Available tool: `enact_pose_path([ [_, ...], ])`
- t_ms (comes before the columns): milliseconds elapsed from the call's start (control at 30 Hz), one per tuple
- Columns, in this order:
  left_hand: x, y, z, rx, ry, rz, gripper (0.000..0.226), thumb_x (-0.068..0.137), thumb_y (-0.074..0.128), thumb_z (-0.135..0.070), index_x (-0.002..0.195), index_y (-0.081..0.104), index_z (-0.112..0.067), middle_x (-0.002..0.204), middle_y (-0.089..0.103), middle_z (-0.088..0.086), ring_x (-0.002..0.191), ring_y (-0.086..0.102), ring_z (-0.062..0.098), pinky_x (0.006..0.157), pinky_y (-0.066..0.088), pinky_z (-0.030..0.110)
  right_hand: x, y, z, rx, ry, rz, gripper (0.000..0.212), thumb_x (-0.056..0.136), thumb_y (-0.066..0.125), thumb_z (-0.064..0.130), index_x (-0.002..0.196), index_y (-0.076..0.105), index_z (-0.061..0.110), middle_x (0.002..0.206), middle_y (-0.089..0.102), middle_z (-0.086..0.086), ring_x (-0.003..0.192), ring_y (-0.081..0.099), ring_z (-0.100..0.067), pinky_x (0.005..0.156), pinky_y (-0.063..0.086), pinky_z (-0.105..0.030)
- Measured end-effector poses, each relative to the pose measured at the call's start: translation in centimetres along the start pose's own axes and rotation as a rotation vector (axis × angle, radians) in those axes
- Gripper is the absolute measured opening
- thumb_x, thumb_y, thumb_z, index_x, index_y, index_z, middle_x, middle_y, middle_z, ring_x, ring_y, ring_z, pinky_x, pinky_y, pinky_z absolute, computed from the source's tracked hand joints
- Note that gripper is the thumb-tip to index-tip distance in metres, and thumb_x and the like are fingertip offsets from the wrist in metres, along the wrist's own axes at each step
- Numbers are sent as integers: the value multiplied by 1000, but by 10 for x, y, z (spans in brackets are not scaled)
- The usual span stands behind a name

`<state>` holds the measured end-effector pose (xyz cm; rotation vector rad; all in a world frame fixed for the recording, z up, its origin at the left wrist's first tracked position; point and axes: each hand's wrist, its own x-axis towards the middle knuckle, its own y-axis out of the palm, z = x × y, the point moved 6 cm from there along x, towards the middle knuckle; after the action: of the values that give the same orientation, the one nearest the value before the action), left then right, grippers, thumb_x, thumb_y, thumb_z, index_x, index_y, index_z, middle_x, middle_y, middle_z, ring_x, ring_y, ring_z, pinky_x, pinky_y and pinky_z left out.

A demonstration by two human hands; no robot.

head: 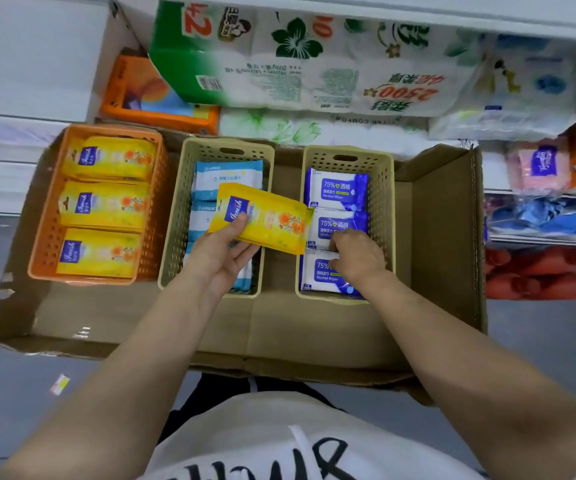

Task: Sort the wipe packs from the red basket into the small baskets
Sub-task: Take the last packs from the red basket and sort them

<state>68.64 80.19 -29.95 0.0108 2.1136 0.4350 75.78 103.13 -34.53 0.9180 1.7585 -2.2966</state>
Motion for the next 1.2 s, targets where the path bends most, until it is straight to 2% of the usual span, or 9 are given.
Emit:
enact_pose_path([
  [100,-3,-7,-3,0,1,19,50,85,74,-20,130,56,-11,113,73,8,97,72,20,68,60,30,1,-8,1,131,78,-20,21,87,70,33,101,65,17,106,67,-3,99,62,-22,81,54,-36],
  [267,-6,-20,-13,32,10,87,48,85,74,-20,128,57,-9,112,73,9,99,72,21,72,61,31,10,-84,55,1096,109,-84,25,84,66,53,92,71,30,99,73,10,98,68,-11,88,56,-34],
  [400,-7,-31,-28,64,12,175,43,87,72,-21,126,60,-12,116,72,9,106,70,23,81,60,33,7,-102,125,808,-115,246,36,74,82,40,105,72,26,99,75,8,92,71,-6,80,54,-21],
  [567,-9,-83,-75,153,125,187,26,88,71,-19,111,63,-12,107,74,9,100,71,23,81,59,33,8,-88,175,1006,-62,226,26,78,81,10,102,71,16,85,75,0,77,70,-9,78,55,-24],
  [700,-4,-191,-153,734,570,-322,31,88,72,-27,116,64,-17,109,69,8,101,66,22,87,53,36,17,-78,240,1011,-12,97,30,81,78,6,109,69,10,75,69,5,62,66,0,57,50,-13],
  [800,12,-266,-195,982,673,-509,39,89,67,-32,126,60,-18,117,67,10,107,62,26,93,51,46,27,-68,300,906,-59,146,35,81,80,14,114,68,15,91,69,2,81,68,-8,70,55,-19],
  [900,42,-300,-194,802,464,-304,41,91,66,-31,131,58,-19,117,66,4,102,65,20,82,56,38,38,-46,353,660,-123,192,42,82,79,22,122,67,18,113,65,1,104,62,-16,90,52,-30],
  [1033,64,-308,-192,664,344,-133,18,90,69,-23,103,66,-35,95,68,-8,92,69,17,65,55,28,44,-18,386,363,-143,187,37,87,72,28,123,68,22,127,63,0,114,59,-20,85,44,-25],
  [1200,75,-311,-191,651,261,-45,19,89,70,-20,101,66,-34,104,70,2,94,70,22,76,59,41,40,4,401,350,-156,208,35,90,69,24,124,67,23,131,62,1,120,56,-19,98,46,-32],
])
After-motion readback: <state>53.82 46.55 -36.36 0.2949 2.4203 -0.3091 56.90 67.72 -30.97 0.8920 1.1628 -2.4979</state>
